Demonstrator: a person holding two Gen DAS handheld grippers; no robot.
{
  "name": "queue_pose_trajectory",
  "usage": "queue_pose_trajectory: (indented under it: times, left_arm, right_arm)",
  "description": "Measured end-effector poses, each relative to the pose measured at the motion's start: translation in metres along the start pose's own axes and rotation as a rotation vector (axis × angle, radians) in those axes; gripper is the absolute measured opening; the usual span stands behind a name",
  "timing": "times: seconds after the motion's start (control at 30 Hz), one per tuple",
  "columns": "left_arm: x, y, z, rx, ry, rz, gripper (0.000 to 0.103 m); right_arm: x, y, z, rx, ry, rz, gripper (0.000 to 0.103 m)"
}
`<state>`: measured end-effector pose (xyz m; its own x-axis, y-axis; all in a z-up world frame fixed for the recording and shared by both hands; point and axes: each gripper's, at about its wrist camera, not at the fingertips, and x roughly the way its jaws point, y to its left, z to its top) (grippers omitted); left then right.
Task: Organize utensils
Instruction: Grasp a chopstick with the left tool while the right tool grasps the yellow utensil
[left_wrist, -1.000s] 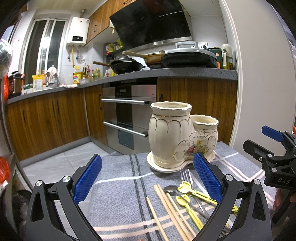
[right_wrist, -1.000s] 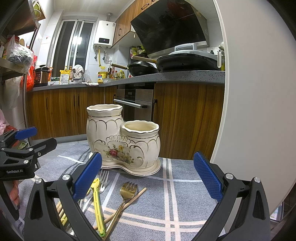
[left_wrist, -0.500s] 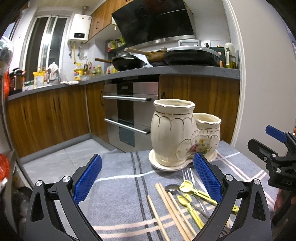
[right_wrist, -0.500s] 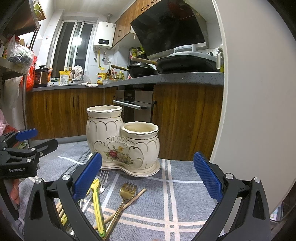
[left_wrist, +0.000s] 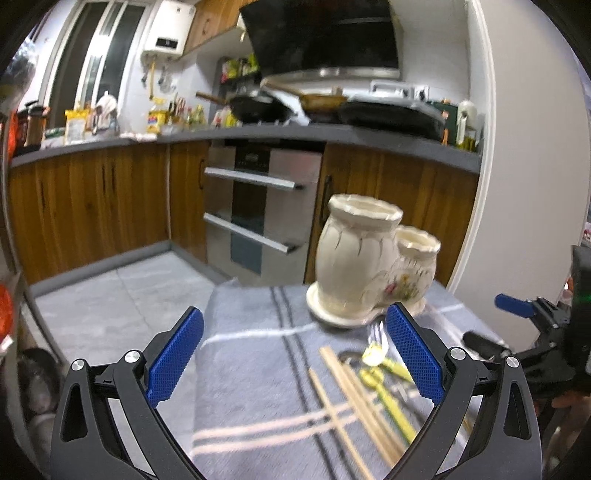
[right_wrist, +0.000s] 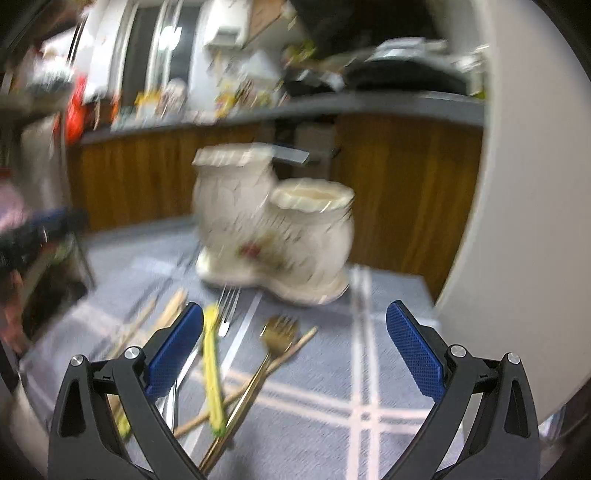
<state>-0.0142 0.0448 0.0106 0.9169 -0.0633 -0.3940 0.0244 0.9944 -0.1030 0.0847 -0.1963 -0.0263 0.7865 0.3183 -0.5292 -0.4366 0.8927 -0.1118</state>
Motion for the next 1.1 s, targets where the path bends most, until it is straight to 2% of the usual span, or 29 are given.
queue_pose_trajectory:
  times: [0.07,0.17,0.27,0.33,0.43,0.5,0.57,0.6,0.67,0.77,0.93,1.03,1.1]
  left_arm:
    - [0.002,0.004,-0.005,0.0,0.062,0.003,0.098]
    - [0.006,0.006,-0.015,0.007,0.127,-0.009,0.098]
    - [0.015,0.0,-0.024,0.054,0.18,-0.009,0.097]
    - [0.019,-0.003,-0.029,0.073,0.212,-0.018,0.096]
    - [0.026,-0.006,-0.036,0.092,0.26,-0.037,0.095]
    - [0.03,-0.007,-0.039,0.104,0.292,-0.049,0.088]
    - [0.033,-0.01,-0.042,0.113,0.325,-0.069,0.076]
    - [0.034,-0.011,-0.044,0.119,0.344,-0.08,0.073]
    - [0.037,-0.015,-0.047,0.131,0.377,-0.097,0.063]
    - [0.039,-0.021,-0.054,0.137,0.424,-0.117,0.053]
    - [0.032,-0.03,-0.062,0.14,0.47,-0.149,0.047]
    - [0.033,-0.038,-0.065,0.179,0.467,-0.112,0.044]
    - [0.036,-0.041,-0.064,0.192,0.469,-0.09,0.033]
  right_arm:
    - [0.015,0.009,-0.005,-0.034,0.093,0.05,0.097]
    - [0.025,0.017,-0.005,-0.065,0.149,0.097,0.093]
    - [0.026,0.024,-0.005,-0.092,0.159,0.118,0.081]
    - [0.029,0.028,-0.005,-0.106,0.185,0.125,0.063]
    - [0.034,0.033,-0.005,-0.13,0.229,0.161,0.049]
    - [0.037,0.037,-0.005,-0.143,0.257,0.188,0.04]
    - [0.039,0.039,-0.003,-0.146,0.274,0.203,0.035]
    - [0.039,0.04,-0.002,-0.152,0.277,0.201,0.031]
    - [0.04,0.041,0.0,-0.164,0.288,0.203,0.03]
    - [0.044,0.042,0.001,-0.166,0.306,0.221,0.025]
    - [0.056,0.041,0.001,-0.152,0.326,0.229,0.024]
    - [0.062,0.042,0.0,-0.14,0.324,0.232,0.024]
    - [0.063,0.043,-0.001,-0.133,0.32,0.241,0.019]
